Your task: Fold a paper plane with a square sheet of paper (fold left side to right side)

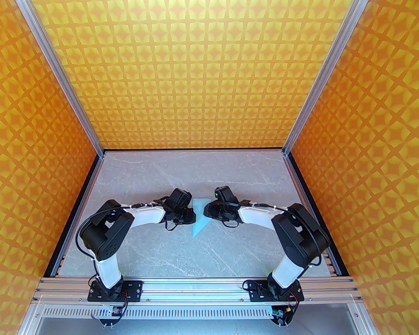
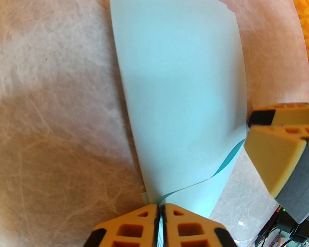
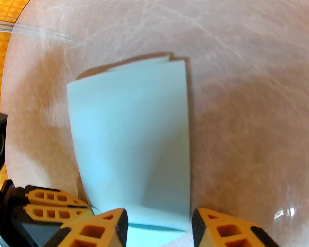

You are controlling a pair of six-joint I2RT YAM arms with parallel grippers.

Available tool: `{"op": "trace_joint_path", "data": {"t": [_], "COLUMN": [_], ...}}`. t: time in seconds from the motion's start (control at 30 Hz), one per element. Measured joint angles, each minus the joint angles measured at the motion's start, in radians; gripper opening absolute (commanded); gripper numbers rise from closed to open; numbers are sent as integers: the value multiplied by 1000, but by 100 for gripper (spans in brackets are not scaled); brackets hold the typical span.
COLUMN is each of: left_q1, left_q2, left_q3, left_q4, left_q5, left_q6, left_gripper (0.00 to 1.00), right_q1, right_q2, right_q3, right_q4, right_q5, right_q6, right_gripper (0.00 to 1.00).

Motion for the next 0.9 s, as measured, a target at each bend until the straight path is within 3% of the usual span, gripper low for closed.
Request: {"op": "trace_joint_path", "data": {"t": [0.47, 0.9], "left_q1": [-1, -1], "left_q2": [7, 7], "left_q3": [8, 8], "left_q4": [-1, -4], "left_q5": [0, 0], "left_q6": [0, 0], "left_gripper": [13, 12], "right_q1": [-11, -45], "right_q2": [-24, -13], "right_q3": [-59, 31], "right_q4": [91, 13], "right_q5": [-126, -28], "right_q6": [17, -80], "right_gripper": [47, 54]}}
